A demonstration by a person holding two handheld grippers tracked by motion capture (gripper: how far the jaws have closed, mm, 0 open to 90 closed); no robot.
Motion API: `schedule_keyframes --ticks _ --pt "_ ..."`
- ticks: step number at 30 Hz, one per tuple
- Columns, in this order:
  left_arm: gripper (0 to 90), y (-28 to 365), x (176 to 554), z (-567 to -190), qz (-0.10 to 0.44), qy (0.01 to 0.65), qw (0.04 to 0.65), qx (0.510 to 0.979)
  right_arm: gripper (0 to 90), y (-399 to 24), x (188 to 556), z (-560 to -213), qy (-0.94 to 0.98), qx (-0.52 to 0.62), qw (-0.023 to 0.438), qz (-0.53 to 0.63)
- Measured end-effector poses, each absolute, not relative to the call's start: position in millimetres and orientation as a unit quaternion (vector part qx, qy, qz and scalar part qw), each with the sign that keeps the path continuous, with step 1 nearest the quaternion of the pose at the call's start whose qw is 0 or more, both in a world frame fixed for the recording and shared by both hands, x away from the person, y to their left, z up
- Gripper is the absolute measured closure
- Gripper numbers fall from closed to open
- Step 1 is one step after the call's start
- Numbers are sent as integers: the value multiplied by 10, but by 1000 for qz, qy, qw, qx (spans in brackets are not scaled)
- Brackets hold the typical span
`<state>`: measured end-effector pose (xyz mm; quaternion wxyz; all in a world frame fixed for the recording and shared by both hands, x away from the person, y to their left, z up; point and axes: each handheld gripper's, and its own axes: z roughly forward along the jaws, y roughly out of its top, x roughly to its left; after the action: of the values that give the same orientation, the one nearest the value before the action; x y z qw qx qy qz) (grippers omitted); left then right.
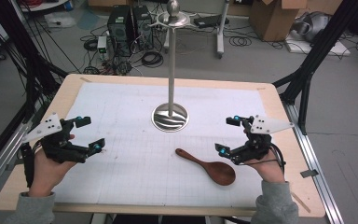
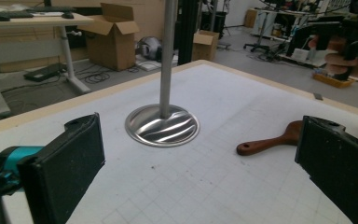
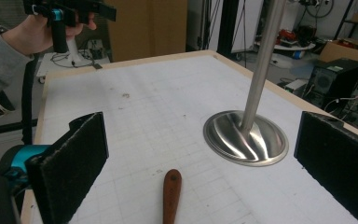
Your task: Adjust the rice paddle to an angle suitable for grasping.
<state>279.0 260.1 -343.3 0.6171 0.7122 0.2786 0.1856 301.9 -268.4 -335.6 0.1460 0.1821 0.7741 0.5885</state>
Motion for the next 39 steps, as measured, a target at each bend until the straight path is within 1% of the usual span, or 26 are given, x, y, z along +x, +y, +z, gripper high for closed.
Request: schedule_keyframes --ticks 3,8,10,13,16,19,23,34,39 --pt "23 2599 2792 -3443 183 280 615 714 14 -2641 3033 -3383 776 185 138 586" --pt "23 2576 2791 -3443 182 280 614 715 15 -2574 3071 -3440 776 183 103 594" --pt "23 2573 2793 -3446 182 280 613 716 16 -2545 3076 -3457 782 182 98 588" --pt "23 2572 2790 -3452 174 278 618 715 42 -2507 3097 -3484 790 179 93 579" --pt "23 2567 2780 -3453 174 277 618 715 43 -2467 3120 -3509 794 179 91 574" --pt "23 2580 2782 -3463 176 282 616 714 49 -2416 3114 -3517 795 179 104 570" --pt "23 2602 2785 -3473 176 287 615 713 58 -2373 3129 -3539 800 179 106 563" --pt "23 2614 2773 -3481 177 290 613 713 58 -2258 3192 -3644 826 178 96 527" --pt "23 2620 2763 -3478 178 289 613 713 66 -2218 3216 -3693 839 180 84 507"
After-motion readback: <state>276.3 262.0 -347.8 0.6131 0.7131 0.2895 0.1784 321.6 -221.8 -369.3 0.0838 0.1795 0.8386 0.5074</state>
